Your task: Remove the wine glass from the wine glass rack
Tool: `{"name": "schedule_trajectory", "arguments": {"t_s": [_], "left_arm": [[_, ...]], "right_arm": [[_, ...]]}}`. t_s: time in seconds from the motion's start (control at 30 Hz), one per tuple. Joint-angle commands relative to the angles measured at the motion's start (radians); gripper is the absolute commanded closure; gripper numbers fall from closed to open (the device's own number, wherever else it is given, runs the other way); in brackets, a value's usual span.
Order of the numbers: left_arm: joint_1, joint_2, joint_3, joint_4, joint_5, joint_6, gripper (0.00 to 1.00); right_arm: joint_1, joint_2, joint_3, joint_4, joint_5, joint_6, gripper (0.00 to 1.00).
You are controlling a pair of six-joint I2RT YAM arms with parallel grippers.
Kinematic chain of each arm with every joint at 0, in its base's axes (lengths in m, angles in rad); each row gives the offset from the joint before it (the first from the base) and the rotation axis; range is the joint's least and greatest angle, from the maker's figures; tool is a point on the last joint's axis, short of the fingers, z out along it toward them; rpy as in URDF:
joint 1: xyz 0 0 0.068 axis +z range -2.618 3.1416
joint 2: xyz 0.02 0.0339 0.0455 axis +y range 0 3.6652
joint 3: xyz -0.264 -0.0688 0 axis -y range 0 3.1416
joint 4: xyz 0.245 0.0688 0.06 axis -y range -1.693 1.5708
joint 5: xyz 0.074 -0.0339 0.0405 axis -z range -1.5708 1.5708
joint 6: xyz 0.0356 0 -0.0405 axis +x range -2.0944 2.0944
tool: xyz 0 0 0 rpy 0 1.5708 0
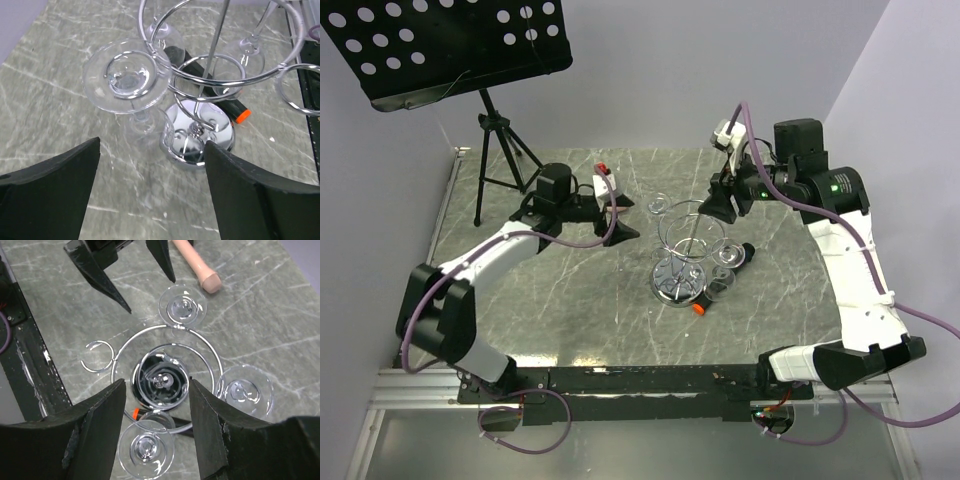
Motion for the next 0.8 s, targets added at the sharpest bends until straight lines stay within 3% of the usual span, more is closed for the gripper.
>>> {"name": "schedule_trajectory", "arguments": {"t_s": [0.0,0.43,0.77], "left_arm": [[-0.005,0.075,0.003,0.233,0.111,-0.075,0.14],[-0.008,0.26,-0.009,0.643,0.117,-0.364,0.27],[-0.026,0.336,-0.036,0.776,0.128,-0.415,0.37]], "right_arm": [[0.006,-0.013,0.052,-0.07,0.074,-0.011,0.4],[0.006,0.001,0.094,-0.123,0.157,-0.021,0.41],[0.006,0.013,0.128,-0.116,0.258,-0.008,0.42]]}}
